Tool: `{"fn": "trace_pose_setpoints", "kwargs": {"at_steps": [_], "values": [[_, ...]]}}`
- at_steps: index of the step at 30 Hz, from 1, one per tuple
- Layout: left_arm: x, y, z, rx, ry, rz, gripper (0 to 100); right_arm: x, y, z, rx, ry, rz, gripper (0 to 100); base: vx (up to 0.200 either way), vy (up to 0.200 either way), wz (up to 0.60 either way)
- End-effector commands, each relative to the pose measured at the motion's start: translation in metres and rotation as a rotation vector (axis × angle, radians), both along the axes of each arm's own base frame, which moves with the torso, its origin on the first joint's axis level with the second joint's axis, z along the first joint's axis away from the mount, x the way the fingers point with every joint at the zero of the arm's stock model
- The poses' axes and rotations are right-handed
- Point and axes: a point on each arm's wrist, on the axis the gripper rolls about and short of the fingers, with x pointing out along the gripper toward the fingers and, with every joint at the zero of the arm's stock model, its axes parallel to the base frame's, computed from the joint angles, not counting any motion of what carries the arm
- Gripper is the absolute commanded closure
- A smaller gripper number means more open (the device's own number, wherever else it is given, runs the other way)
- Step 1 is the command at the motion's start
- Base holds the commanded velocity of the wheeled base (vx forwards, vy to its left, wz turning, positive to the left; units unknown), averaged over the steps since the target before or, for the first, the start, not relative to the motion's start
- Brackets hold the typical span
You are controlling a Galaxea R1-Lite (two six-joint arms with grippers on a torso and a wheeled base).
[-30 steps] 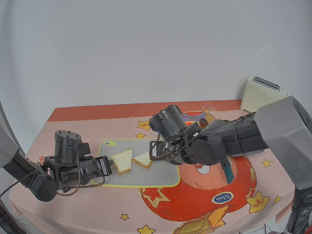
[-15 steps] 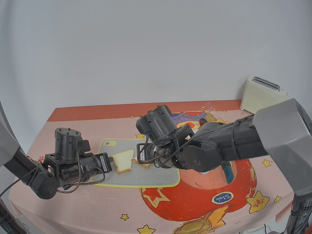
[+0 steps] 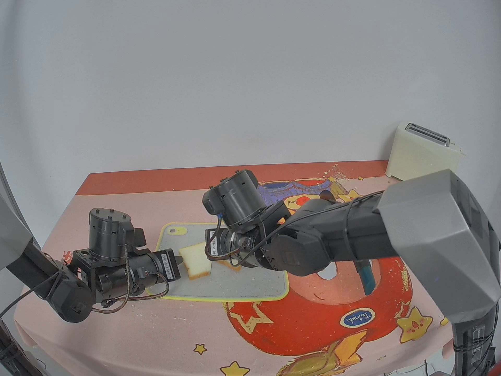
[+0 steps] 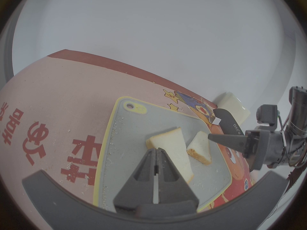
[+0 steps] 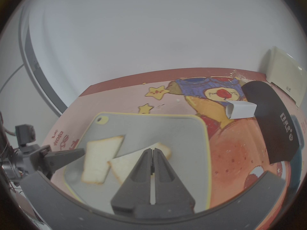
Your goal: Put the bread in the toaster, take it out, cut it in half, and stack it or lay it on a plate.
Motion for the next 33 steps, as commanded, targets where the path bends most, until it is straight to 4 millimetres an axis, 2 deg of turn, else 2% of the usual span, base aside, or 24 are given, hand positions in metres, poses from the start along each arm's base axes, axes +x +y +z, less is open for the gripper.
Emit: {"fn": "trace_pose_setpoints", "kwargs": {"at_steps": [1,8,13,23,31,33], "values": [[-0.001,-0.001,-0.001,-0.001,0.003,-0.003,100,0.0,0.008,-0.019,-0.029,0.022,0.011,100,0.0,0.0,0.0],[-0.003,-0.005,-0.001,-0.001,0.005,-0.02,100,-0.003,0.01,-0.021,-0.033,0.026,0.02,100,0.0,0.0,0.0],[-0.003,-0.005,-0.001,-0.002,0.004,-0.022,100,-0.013,0.008,-0.021,-0.048,0.041,0.028,100,0.0,0.0,0.0],[-0.007,-0.009,-0.002,0.0,0.013,-0.043,100,-0.044,-0.004,-0.002,-0.056,0.049,0.065,100,0.0,0.0,0.0],[-0.006,-0.01,-0.006,-0.014,-0.021,-0.047,100,-0.046,-0.005,0.004,-0.045,0.039,0.068,100,0.0,0.0,0.0],[-0.006,-0.011,-0.007,-0.019,-0.03,-0.05,100,-0.045,-0.005,0.013,-0.02,0.021,0.067,100,0.0,0.0,0.0]]}}
